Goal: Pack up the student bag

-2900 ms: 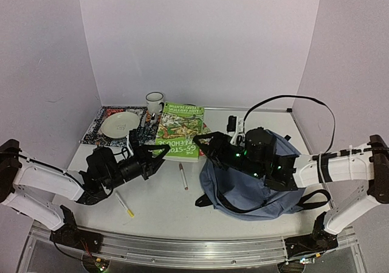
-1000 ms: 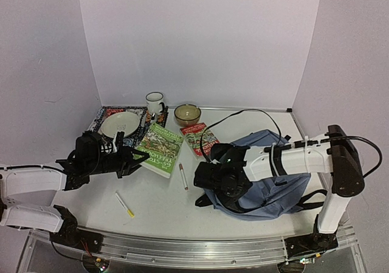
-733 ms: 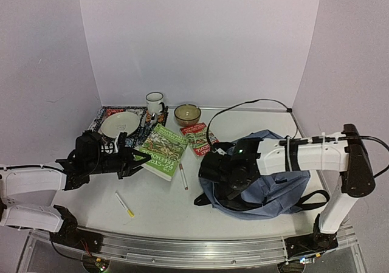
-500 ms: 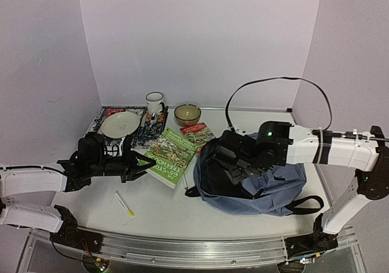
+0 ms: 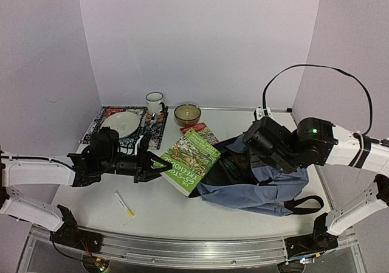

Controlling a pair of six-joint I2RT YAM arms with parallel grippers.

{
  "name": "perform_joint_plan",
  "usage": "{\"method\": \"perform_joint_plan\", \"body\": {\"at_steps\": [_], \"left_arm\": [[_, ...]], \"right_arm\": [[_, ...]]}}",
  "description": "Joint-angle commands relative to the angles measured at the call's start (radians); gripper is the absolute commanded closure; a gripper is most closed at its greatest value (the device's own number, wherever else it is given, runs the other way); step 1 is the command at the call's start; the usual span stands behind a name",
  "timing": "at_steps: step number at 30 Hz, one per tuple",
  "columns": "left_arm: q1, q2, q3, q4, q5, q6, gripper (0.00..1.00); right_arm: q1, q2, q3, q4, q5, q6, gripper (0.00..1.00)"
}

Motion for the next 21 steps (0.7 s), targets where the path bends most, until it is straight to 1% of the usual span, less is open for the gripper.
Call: {"method": "perform_joint_plan", "body": {"at_steps": [1, 4, 9, 16, 21], "left_arm": [[-0.031, 0.093, 0.118, 0.111, 0.052, 0.035, 1.0], [-0.054, 0.173, 0.187, 0.113, 0.072, 0.039, 1.0], [-0.077, 0.279, 0.247, 0.118, 0.101, 0.024, 1.0], [-0.097, 0.452, 0.363, 0.127, 0.151, 0.015, 1.0], [-0.1, 0.568, 0.479, 0.134, 0.182, 0.023, 1.0]], "right_arm": [[0.003, -0.087, -0.046, 0.144, 0.037, -0.04, 1.0], [0.003, -0.119, -0.078, 0.188, 0.02, -0.05, 1.0], [0.003, -0.156, -0.112, 0.264, -0.015, -0.074, 1.0], [0.003, -0.166, -0.152, 0.392, -0.093, -0.161, 1.0], [0.003, -0.174, -0.175, 0.446, -0.145, -0.188, 1.0]]}}
